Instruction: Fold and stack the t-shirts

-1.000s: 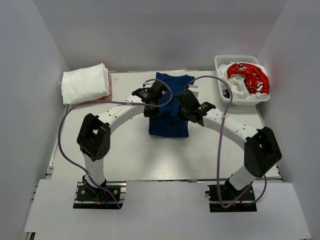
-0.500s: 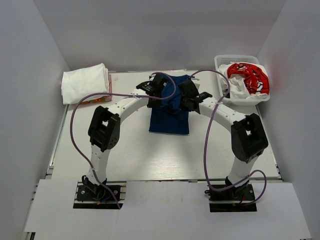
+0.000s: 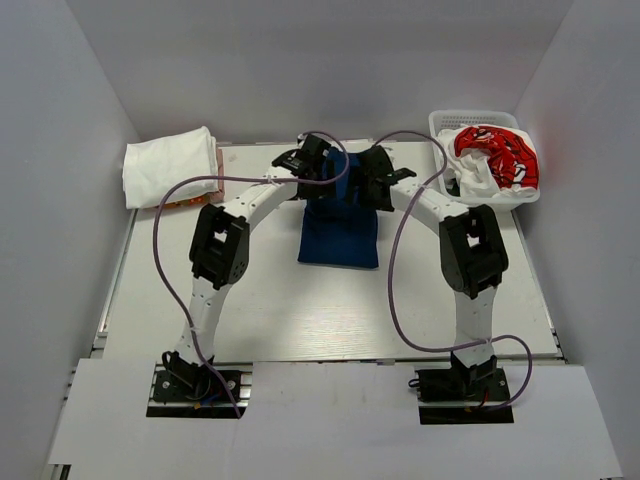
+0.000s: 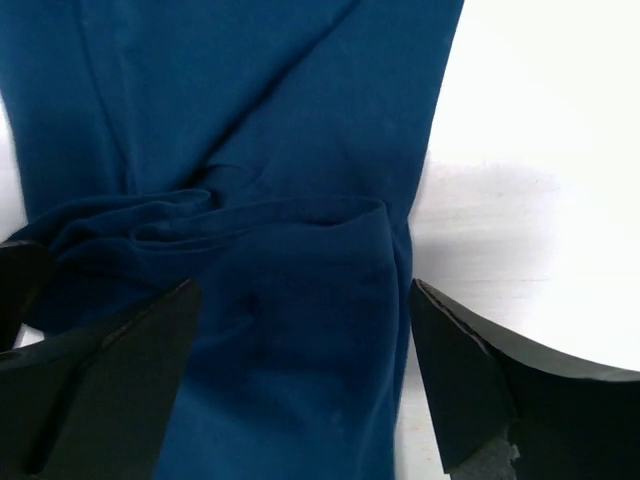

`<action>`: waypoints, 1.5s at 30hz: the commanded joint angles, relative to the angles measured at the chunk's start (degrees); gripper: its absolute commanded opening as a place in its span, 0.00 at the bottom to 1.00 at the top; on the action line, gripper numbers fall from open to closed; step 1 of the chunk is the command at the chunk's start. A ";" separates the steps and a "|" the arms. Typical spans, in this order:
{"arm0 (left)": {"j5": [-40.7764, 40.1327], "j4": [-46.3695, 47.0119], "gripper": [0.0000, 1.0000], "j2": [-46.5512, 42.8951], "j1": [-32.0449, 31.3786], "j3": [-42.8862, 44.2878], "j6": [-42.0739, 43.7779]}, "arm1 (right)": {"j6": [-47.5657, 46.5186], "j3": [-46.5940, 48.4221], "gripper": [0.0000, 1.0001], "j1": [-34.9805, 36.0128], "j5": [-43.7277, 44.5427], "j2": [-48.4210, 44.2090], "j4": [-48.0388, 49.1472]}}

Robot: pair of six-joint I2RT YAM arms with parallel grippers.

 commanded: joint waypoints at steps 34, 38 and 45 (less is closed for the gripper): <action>1.00 5.56 1.00 -41.66 0.59 -53.00 -13.01 | 0.39 16.58 0.90 0.67 -20.87 11.04 18.81; 6.53 8.99 1.00 -38.31 0.59 -52.47 -10.38 | -0.23 -1.08 0.90 -0.39 -18.50 -4.60 20.85; 11.74 13.99 1.00 -33.47 0.59 -50.62 -6.78 | -0.32 -30.70 0.90 -1.79 -15.60 -26.92 15.76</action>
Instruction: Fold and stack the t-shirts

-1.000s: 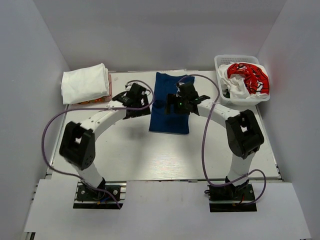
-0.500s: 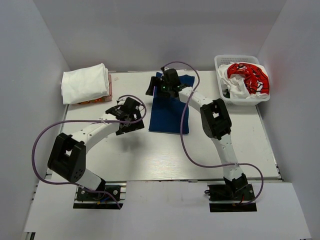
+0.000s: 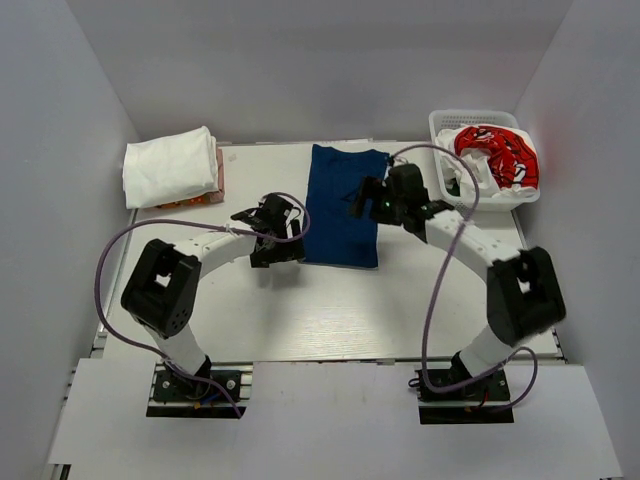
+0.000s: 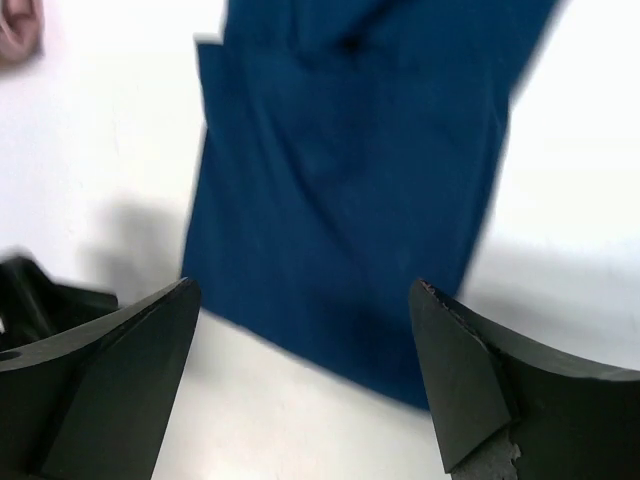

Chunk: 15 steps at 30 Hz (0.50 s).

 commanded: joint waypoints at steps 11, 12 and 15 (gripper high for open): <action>7.19 7.29 0.68 6.85 -0.26 3.94 5.91 | -0.25 -18.12 0.90 -0.88 -0.11 -15.49 -4.94; 7.19 7.29 0.63 7.46 -0.26 3.94 5.91 | -0.25 -18.47 0.90 -0.97 -0.29 -15.31 -4.50; 8.32 7.29 0.45 7.47 -0.26 3.94 5.91 | -0.16 -18.91 0.90 -1.14 -0.46 -13.82 -3.36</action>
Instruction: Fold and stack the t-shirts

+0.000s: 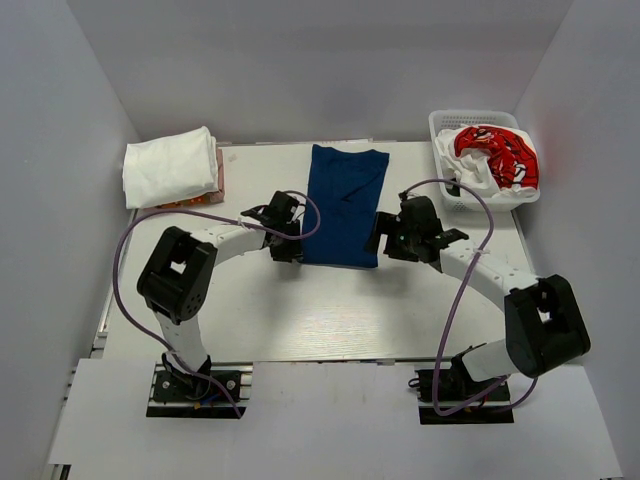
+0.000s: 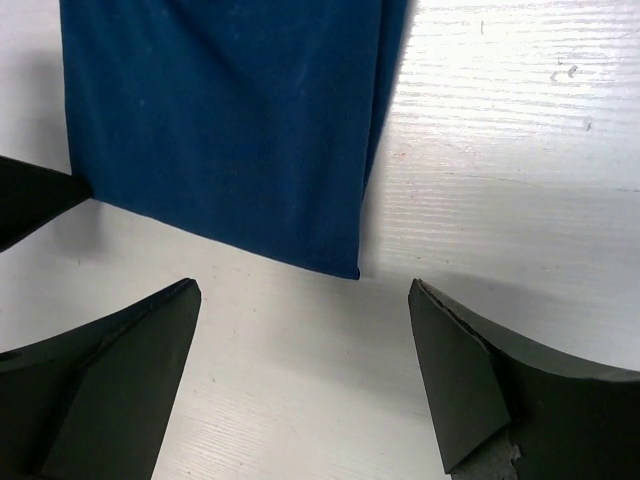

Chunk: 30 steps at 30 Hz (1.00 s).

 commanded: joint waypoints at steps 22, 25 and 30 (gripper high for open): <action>6.93 8.76 0.00 -0.62 -0.26 -5.62 -0.57 | 3.93 -1.01 0.45 -0.18 -1.34 12.33 8.20; 6.93 9.29 0.00 -2.99 -0.26 -6.15 -0.57 | 4.01 -1.53 0.04 0.08 -2.48 11.72 8.45; 9.39 11.22 0.00 -9.14 -0.79 -13.07 -1.79 | 3.66 -3.73 0.00 0.43 -5.47 7.51 7.58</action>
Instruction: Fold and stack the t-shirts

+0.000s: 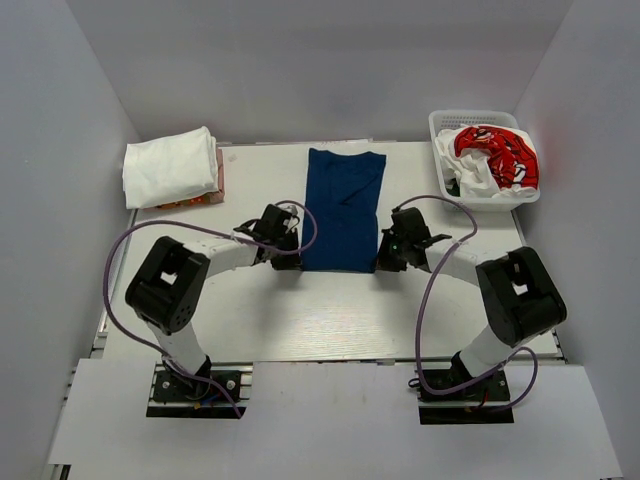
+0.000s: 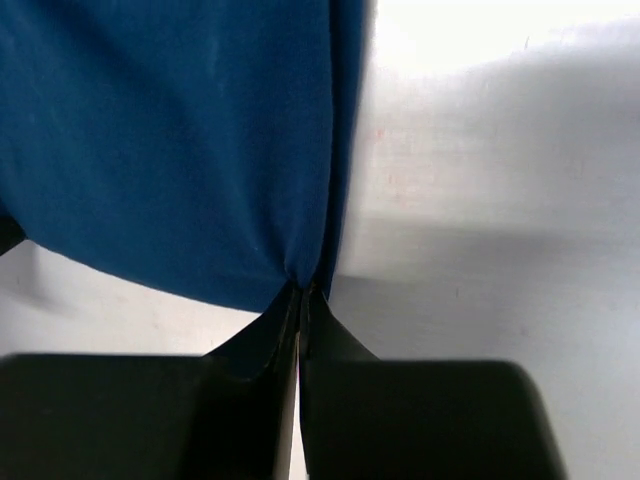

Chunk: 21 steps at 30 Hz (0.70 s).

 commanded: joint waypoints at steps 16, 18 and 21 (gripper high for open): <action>2.26 -1.94 0.00 -29.58 -3.58 -10.37 -4.45 | -0.63 -4.15 0.00 2.68 -10.26 -25.56 -9.12; -0.90 -2.56 0.00 -29.58 -3.58 -7.64 -4.44 | -0.10 -1.95 0.00 2.33 -9.21 -26.00 -7.81; -6.61 -3.09 0.00 -28.97 -3.58 -2.81 -3.83 | -0.45 2.09 0.00 2.15 -4.46 -24.25 -7.63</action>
